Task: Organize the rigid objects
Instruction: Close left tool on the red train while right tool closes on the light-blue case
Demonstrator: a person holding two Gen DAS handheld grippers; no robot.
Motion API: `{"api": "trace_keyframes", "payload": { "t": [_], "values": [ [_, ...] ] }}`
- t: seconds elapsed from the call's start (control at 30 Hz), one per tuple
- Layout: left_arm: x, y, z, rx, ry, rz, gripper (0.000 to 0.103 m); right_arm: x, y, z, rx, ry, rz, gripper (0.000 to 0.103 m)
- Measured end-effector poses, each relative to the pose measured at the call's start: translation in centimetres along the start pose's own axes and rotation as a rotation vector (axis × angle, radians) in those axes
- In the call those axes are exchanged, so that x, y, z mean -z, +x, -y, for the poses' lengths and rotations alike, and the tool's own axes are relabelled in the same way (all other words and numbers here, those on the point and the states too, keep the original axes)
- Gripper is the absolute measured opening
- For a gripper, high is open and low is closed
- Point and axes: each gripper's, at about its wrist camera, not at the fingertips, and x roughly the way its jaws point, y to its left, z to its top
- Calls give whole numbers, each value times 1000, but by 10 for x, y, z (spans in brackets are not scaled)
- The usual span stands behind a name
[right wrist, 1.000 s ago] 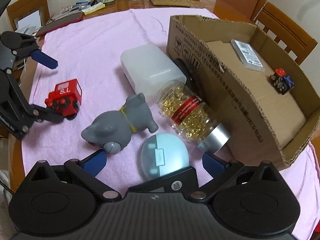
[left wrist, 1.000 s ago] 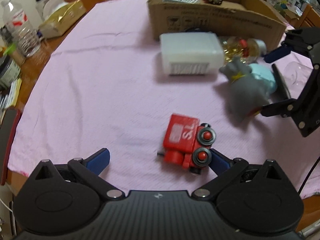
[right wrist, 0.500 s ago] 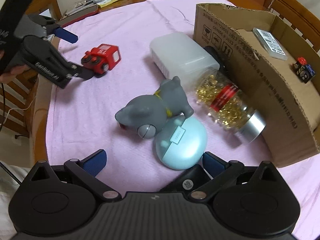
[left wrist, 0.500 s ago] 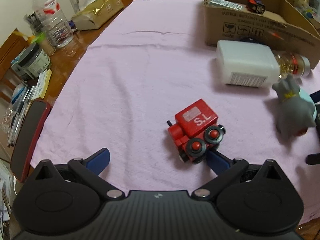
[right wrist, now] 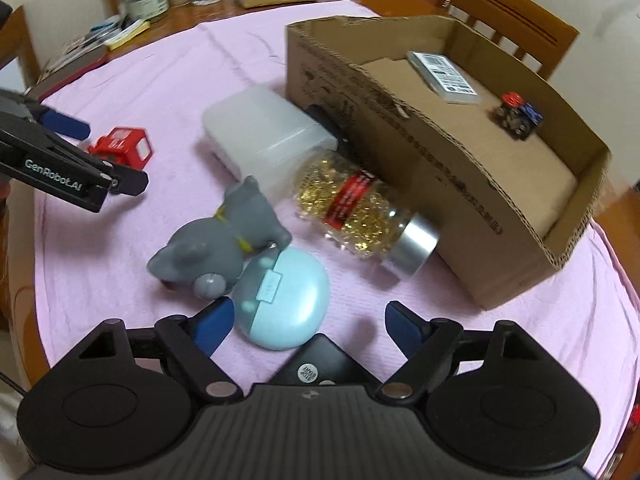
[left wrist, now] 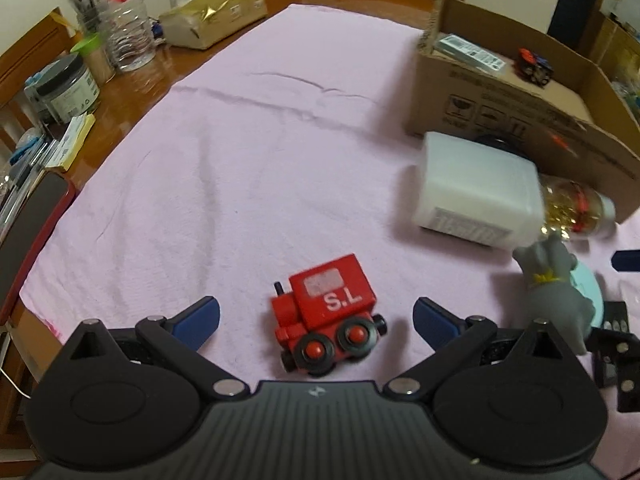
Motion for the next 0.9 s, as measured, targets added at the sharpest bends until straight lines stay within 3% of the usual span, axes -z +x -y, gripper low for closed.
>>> {"api": "trace_keyframes", "payload": {
  "t": [0.2,0.5,0.63,0.77,0.9],
  "values": [
    [6,2,-9,-74,24,-14,102,-4,0,6,-2,105,34,86],
    [7,3,-7,-64,19,-14,101,0,4,3,33,151,21,86],
    [8,1,-11,-83,46,-16,101,5,-1,8,92,127,22,86],
    [9,-3,-11,-65,12,-25,92,4,-1,7,73,123,37,77],
    [9,-2,-6,-48,3,-13,90,0,4,-3,49,74,61,70]
  ]
}}
